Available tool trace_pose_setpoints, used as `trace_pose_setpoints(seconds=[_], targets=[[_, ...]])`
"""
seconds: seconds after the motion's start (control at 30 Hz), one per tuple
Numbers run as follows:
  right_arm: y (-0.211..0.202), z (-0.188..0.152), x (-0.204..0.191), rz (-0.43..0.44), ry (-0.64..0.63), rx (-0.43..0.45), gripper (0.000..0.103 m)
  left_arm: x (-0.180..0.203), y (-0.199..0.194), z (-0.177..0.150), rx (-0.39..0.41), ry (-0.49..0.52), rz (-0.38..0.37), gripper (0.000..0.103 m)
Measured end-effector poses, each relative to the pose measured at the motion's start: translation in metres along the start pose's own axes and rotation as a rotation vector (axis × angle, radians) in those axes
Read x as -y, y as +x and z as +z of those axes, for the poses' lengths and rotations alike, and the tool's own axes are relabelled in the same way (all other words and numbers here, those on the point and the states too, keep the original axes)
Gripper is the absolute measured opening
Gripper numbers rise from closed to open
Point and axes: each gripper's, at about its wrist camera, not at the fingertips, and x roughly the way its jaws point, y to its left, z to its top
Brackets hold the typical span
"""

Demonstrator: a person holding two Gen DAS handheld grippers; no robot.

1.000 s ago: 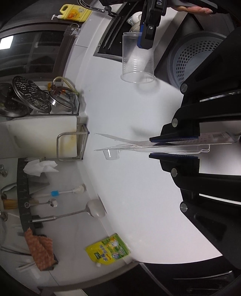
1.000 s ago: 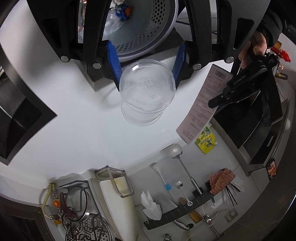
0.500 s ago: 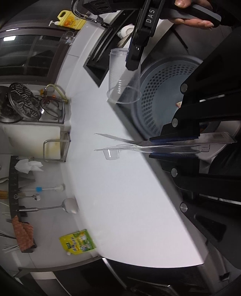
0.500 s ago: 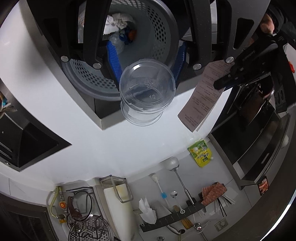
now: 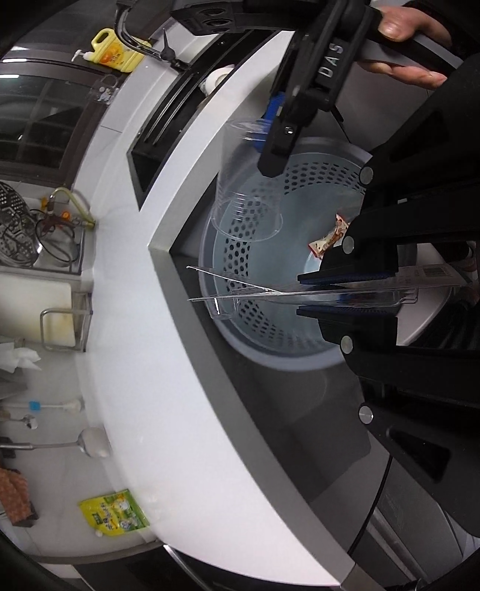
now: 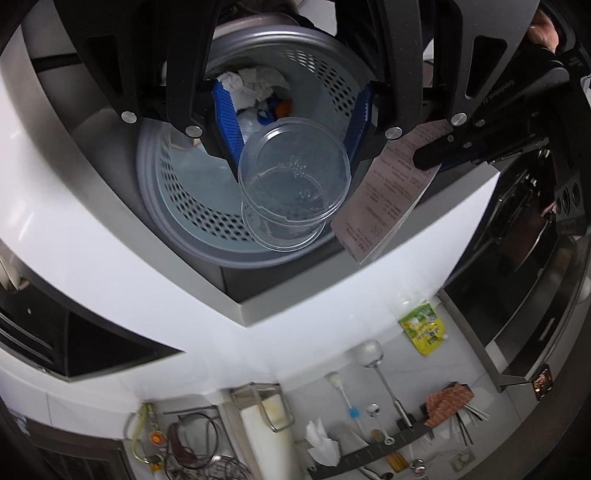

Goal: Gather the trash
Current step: 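Carry the receipt and cup in both tools over the grey basket, then open both tools to drop the receipt and cup into the basket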

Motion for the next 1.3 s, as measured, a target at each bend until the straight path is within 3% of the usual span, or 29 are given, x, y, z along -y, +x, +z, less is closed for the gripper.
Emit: trace_pose_setpoints(seconds=[0.53,0.6,0.67,0.7,0.9,1.07,1.3], targets=[[0.012,-0.014,0.012,-0.077,-0.007,-0.031,0.05,0.012,0.036,0.001,-0.047,-0.002,0.027,0.014],[0.01,-0.014,0.012,-0.077,-0.012,-0.025,0.053,0.012,0.036,0.001,-0.047,-0.006,0.029,0.022],[0.007,-0.013,0.011,-0.087,-0.016,-0.011,0.064,0.011,0.033,0.001,-0.037,-0.009,0.035,0.054],[0.006,-0.012,0.011,-0.089,-0.016,-0.003,0.066,0.011,0.031,0.001,-0.024,-0.014,0.043,0.061],[-0.001,-0.011,0.016,-0.093,0.009,0.014,0.066,0.007,0.025,0.005,-0.01,-0.026,0.056,0.066],[-0.004,-0.012,0.017,-0.103,0.026,0.022,0.07,0.006,0.019,0.007,0.014,-0.03,0.088,0.082],[-0.004,-0.014,0.011,-0.135,0.033,0.026,0.076,0.002,0.011,0.01,0.045,-0.044,0.116,0.094]])
